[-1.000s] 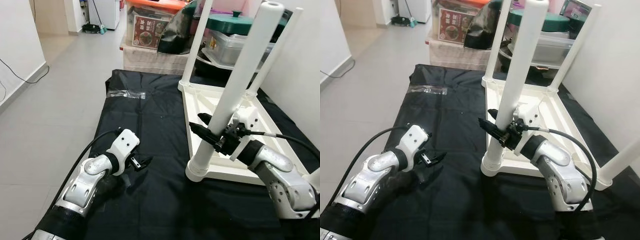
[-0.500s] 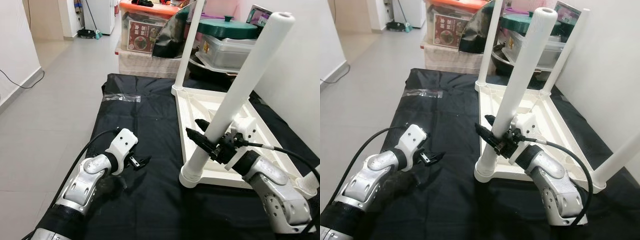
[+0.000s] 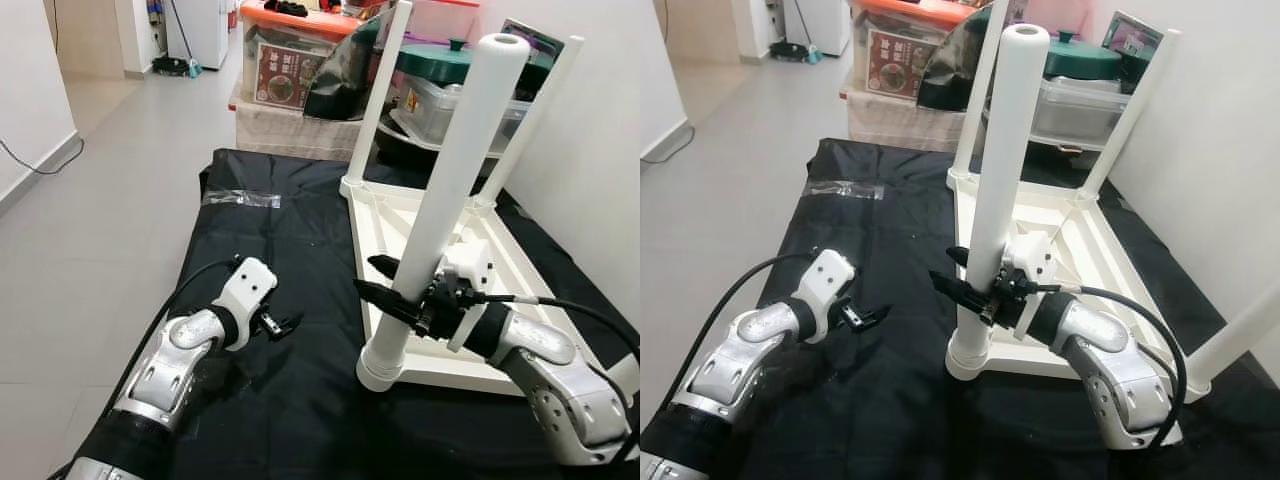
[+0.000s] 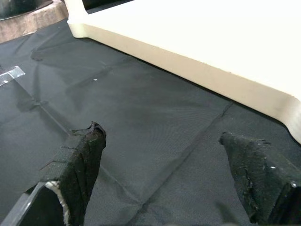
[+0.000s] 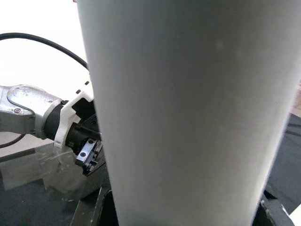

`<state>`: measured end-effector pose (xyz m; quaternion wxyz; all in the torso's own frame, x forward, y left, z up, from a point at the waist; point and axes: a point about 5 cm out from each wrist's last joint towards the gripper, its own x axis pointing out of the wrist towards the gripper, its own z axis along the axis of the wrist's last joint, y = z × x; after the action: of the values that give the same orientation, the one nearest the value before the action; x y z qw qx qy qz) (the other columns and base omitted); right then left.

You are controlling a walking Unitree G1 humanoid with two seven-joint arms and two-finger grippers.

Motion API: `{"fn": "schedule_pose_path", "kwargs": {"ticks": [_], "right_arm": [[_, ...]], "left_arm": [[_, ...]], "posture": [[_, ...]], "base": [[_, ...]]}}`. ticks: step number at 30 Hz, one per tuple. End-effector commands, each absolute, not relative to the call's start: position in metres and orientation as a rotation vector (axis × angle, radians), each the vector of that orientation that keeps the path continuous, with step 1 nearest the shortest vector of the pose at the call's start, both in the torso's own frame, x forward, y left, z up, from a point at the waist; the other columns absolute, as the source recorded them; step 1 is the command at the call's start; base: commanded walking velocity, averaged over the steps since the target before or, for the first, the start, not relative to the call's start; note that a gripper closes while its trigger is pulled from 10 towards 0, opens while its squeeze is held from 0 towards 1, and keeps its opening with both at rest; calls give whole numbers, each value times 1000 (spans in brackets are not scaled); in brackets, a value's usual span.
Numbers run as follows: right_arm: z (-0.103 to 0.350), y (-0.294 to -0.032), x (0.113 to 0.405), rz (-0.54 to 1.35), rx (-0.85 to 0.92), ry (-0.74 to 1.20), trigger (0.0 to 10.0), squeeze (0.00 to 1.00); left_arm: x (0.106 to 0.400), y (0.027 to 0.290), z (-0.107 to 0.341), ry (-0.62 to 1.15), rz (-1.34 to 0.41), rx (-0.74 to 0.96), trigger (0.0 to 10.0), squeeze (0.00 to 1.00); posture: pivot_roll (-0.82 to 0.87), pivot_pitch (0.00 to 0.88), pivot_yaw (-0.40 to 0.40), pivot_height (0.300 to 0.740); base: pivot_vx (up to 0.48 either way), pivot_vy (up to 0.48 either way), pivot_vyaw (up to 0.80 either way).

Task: Building children table

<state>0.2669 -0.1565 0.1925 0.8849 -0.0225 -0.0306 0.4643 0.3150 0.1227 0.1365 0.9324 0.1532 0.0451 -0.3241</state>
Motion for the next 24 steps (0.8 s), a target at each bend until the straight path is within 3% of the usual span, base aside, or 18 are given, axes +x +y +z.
{"fn": "schedule_pose_path", "kwargs": {"ticks": [1,4,6,7,9,10,13,17,24], "right_arm": [[157,-141,259,1054,77,117,0,0],[154,-142,264,972,86,109,0,0],[143,-149,277,756,65,153,0,0],[143,-149,277,756,65,153,0,0],[131,-164,290,389,143,211,0,0],[131,-164,290,389,143,211,0,0],[121,-179,288,97,231,240,0,0],[109,-194,278,-84,260,258,0,0],[106,-202,263,-231,202,252,0,0]], "left_arm": [[314,122,132,114,-664,294,10000,0],[314,122,131,116,-662,290,10000,0],[314,121,130,117,-661,287,10000,0],[314,121,130,117,-661,287,10000,0],[315,119,130,117,-658,284,10000,0],[315,119,130,117,-658,284,10000,0],[315,119,130,117,-653,290,10000,0],[317,119,130,115,-647,295,10000,0],[319,119,131,112,-642,298,10000,0]], "posture": [[170,0,-159,740],[164,0,-158,740],[159,0,-158,740],[159,0,-158,740],[154,0,-155,740],[154,0,-155,740],[153,0,-150,740],[148,0,-147,740],[139,0,-140,740]], "base": [[0,0,0],[0,0,0],[0,0,0],[0,0,0],[0,0,0],[0,0,0],[0,0,0],[0,0,0],[0,0,0]]}}
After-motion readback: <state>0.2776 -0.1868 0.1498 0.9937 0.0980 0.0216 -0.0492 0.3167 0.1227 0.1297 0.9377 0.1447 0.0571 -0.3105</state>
